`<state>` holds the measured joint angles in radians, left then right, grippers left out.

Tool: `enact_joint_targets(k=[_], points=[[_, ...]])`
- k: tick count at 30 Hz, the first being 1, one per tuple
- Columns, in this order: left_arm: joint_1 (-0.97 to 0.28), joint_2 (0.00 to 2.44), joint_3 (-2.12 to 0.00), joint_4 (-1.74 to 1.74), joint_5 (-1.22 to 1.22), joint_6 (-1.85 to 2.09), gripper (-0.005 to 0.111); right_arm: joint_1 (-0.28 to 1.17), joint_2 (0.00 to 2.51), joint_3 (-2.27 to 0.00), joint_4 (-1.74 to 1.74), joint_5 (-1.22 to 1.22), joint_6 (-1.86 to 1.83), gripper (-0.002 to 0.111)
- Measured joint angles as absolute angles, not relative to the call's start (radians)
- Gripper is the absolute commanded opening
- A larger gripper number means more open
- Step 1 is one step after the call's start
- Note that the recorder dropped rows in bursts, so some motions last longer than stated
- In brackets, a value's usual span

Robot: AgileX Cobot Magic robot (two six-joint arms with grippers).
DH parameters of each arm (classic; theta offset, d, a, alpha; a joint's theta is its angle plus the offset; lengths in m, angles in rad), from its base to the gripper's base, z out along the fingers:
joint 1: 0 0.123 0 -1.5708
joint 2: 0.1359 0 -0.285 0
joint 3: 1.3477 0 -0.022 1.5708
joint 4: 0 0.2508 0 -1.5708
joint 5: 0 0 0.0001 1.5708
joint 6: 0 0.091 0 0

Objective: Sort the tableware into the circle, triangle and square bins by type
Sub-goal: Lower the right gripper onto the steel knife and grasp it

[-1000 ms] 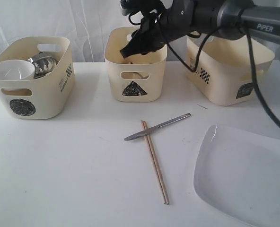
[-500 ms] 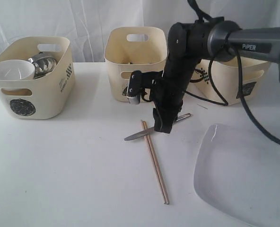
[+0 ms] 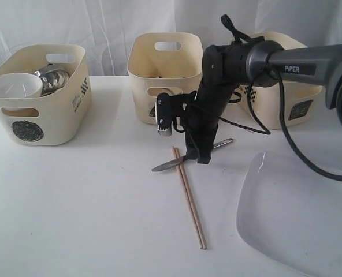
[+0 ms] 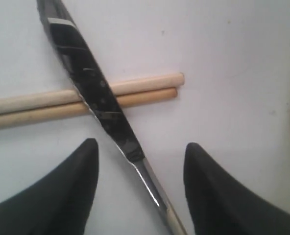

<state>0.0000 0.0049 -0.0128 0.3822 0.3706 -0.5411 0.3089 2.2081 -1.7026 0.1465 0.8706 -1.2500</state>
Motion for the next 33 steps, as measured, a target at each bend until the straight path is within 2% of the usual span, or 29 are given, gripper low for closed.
enact_joint_targets(k=[8, 9, 10, 13, 15, 33], points=[[0.000, 0.005, -0.013, 0.382, 0.371, -0.541, 0.000, 0.309, 2.251, -1.703, 0.103, 0.889, -1.271, 0.050], [0.000, 0.005, -0.013, 0.382, 0.371, -0.541, 0.000, 0.309, 2.251, -1.703, 0.103, 0.889, -1.271, 0.047], [0.000, 0.005, -0.013, 0.382, 0.371, -0.541, 0.000, 0.309, 2.251, -1.703, 0.103, 0.890, -1.271, 0.042], [0.000, 0.005, -0.013, 0.382, 0.371, -0.541, 0.000, 0.309, 2.253, -1.703, 0.103, 0.920, -1.275, 0.013], [0.000, 0.005, -0.013, 0.382, 0.371, -0.541, 0.000, 0.309, 2.253, -1.703, 0.103, 0.939, -1.294, 0.004], [0.000, 0.005, -0.013, 0.382, 0.371, -0.541, 0.000, 0.319, 2.203, -1.702, 0.206, 0.891, -1.303, 0.000]])
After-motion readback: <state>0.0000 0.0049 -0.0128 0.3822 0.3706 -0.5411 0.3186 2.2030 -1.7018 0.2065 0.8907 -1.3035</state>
